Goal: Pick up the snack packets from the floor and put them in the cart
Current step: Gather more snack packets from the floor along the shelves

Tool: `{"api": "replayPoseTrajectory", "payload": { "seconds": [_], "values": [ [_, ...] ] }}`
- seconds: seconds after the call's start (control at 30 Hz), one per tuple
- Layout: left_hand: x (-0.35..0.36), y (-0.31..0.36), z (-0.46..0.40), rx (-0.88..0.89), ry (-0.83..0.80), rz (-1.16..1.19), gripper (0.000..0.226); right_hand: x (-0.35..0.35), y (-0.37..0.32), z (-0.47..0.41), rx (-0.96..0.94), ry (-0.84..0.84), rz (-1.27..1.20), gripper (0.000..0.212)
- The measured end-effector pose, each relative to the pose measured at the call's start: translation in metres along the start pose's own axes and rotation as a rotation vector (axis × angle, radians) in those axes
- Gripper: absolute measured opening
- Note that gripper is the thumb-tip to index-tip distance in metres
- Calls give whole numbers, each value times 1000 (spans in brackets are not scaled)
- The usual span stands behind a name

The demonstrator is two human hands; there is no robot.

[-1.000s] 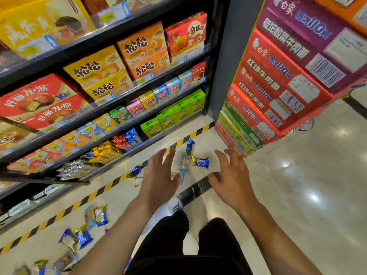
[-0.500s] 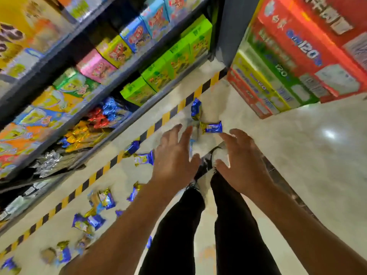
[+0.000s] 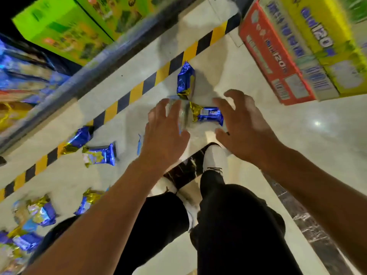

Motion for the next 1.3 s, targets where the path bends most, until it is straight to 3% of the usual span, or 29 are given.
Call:
{"api": "replayPoseTrajectory", "payload": {
  "seconds": [0.1,0.23,0.57,0.8,1.0,1.13,1.3],
  "values": [
    [47,-33,-49,-10,-20,-20,75,52,34,-45,-34,-66,33,73],
    [93,-60,-99,64,111,-59,72,117,69,-93,-102,-149,114,82],
    [175,-110,-169,17,68,-74,77,217,103,-163,-225,-236,261,100],
    [194,-119,-177,16,115,-81,94,233,98,-174,-263,-112,352,70],
    [199,-122,-179,-10,143,-115,92,235,99,-175,-278,-64,404,58],
    [194,-122,-176,-8,160,-42,82,230,96,-170,-208,-64,355,63],
    [164,-117,-134,-44,159,98,79,185,67,-140,-251,-12,214,62]
  ]
}}
Point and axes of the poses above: each hand's wrist, its own z-axis away from the middle knuckle, its own x-axis out of the palm, y = z × x, the point moved 6 cm from there along -z, towards the middle knuckle, and after that the axes turned 7 degrees about -y, right-handed, at the moved point
